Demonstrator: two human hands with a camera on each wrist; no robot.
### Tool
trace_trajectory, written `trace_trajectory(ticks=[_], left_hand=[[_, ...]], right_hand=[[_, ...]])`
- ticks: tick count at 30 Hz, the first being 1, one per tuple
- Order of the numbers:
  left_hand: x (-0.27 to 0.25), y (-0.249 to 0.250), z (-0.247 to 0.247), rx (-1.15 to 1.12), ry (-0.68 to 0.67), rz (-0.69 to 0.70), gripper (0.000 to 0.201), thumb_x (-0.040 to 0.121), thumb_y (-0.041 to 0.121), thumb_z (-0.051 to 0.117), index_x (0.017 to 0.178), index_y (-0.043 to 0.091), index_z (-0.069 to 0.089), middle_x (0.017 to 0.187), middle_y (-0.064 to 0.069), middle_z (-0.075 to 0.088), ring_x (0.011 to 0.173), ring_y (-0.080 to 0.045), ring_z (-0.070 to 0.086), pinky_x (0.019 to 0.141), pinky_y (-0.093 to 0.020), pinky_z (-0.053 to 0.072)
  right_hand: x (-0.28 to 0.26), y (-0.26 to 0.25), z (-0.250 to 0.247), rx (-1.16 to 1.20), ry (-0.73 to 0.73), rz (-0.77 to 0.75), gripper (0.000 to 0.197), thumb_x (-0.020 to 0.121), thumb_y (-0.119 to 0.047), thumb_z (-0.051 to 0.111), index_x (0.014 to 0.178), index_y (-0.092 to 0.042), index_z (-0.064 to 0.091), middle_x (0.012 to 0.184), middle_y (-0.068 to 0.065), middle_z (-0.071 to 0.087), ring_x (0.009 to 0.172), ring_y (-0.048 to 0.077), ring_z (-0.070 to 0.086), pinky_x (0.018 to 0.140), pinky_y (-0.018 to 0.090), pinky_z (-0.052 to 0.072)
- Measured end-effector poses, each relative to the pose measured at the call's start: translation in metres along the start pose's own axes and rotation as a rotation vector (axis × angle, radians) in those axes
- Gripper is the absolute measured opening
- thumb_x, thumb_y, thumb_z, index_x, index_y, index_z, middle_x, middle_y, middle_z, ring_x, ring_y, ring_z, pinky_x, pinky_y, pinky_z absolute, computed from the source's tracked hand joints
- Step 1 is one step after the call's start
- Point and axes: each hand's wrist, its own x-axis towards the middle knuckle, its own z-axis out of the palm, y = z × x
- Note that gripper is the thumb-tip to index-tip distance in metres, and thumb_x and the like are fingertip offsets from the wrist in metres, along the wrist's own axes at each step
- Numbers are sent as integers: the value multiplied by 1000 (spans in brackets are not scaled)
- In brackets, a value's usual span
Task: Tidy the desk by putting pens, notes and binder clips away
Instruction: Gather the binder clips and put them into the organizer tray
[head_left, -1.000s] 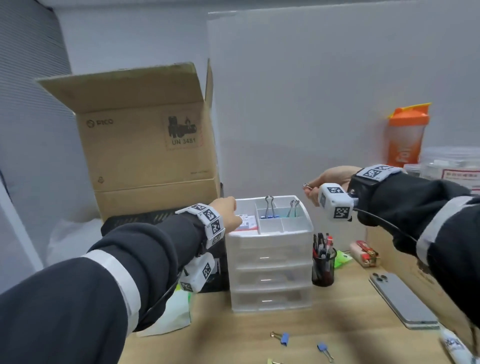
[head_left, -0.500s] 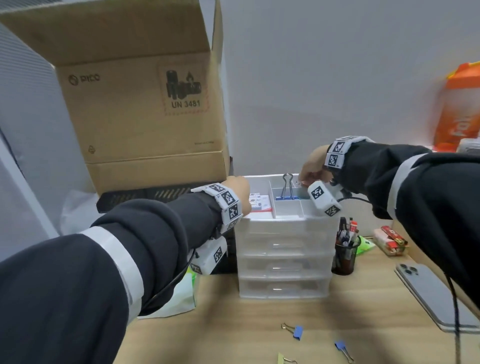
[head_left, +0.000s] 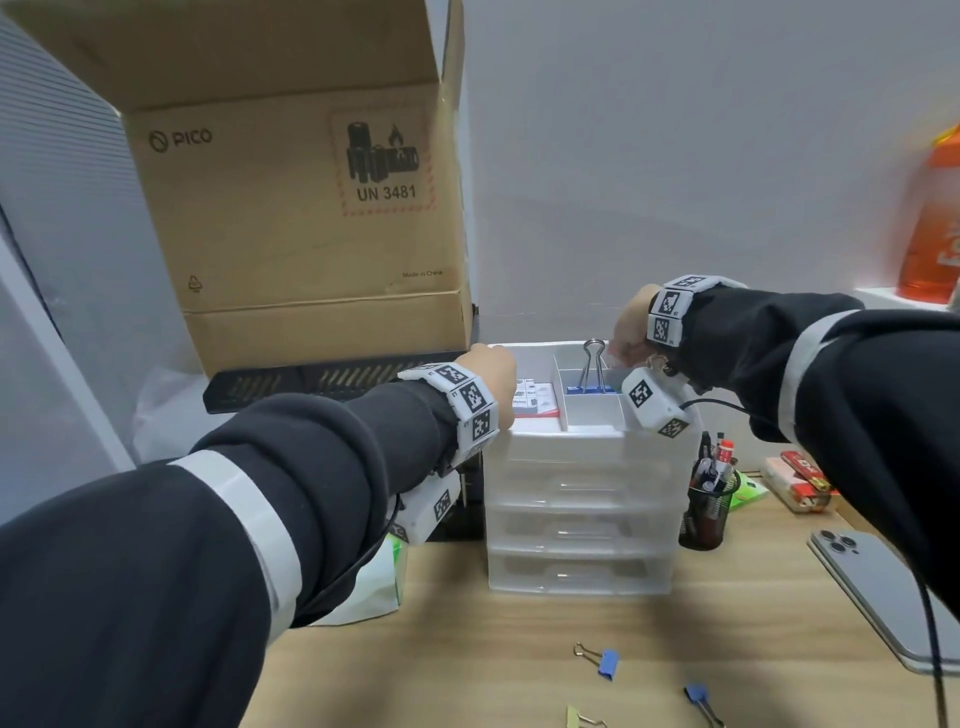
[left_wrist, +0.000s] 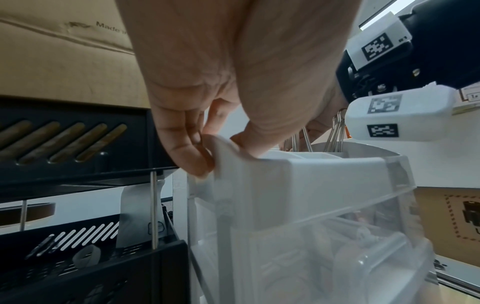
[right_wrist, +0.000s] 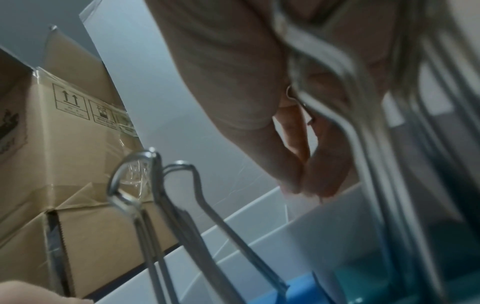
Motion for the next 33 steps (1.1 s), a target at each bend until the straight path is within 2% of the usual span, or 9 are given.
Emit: trace_trajectory(ticks=[4,7,11,16,20,24,27,30,33], left_hand=[[1,-2,1,-56,24,-1,10,95,14,56,97,10,48,72,-2,36,62,-13,44,47,-19,33],[3,-6,6,-103,30,-18,19,93,15,59,81,11,44,72,-2,41,57,-11,41,46,-20,32],[2,-11,10,-184,64,-18,13,92,14,58,94,8,47,78,-4,47,58,-12,44,46,-22,33],[-4,-16,13,-315,92,-34,13,91,18,52,99,9,47,81,-3,50,62,-16,46,50,-27,35],[-23,-15,33,-576,166,-169,37,96,32,46,122,5,41,99,-10,56,81,-28,57,64,-32,40],[-53,-18,60,-731,236,-321,40,96,33,44,123,3,40,105,-14,59,82,-31,54,70,-34,39],[-83,-23,82,-630,73,-330,39,90,31,50,114,0,53,86,-9,58,71,-27,54,65,-30,40],[-117,-18,103,-520,-224,-230,23,83,28,58,82,5,59,79,-12,66,60,-25,62,56,-27,51],[-143,-8,125,-461,-440,-123,16,88,21,65,85,8,57,80,-9,66,58,-20,63,50,-25,52]], right_hand=[[-1,-1,1,82,-6,4,32,98,-11,49,66,-11,52,69,0,51,59,13,47,59,20,41],[0,-1,2,141,-26,21,27,96,-6,52,70,-4,57,73,6,57,66,21,55,64,27,47],[3,0,6,277,10,58,14,96,-8,51,96,-1,63,94,16,63,83,29,58,69,33,49],[-2,20,5,589,231,127,17,83,-10,65,91,5,68,75,17,68,69,31,63,79,42,57],[-24,39,4,830,468,141,4,81,-5,58,77,-6,57,68,11,58,52,20,55,46,22,47],[-42,67,26,991,561,219,8,85,-3,53,92,-7,55,83,12,59,65,21,60,54,25,52],[-54,94,61,1018,419,194,28,81,-10,60,109,-6,60,87,10,63,73,25,67,51,24,54],[-70,104,109,866,81,195,26,86,-11,63,108,4,62,82,13,72,67,25,70,69,35,56],[-96,90,156,597,-163,235,24,90,-12,62,106,5,63,99,19,74,89,30,71,77,36,47]])
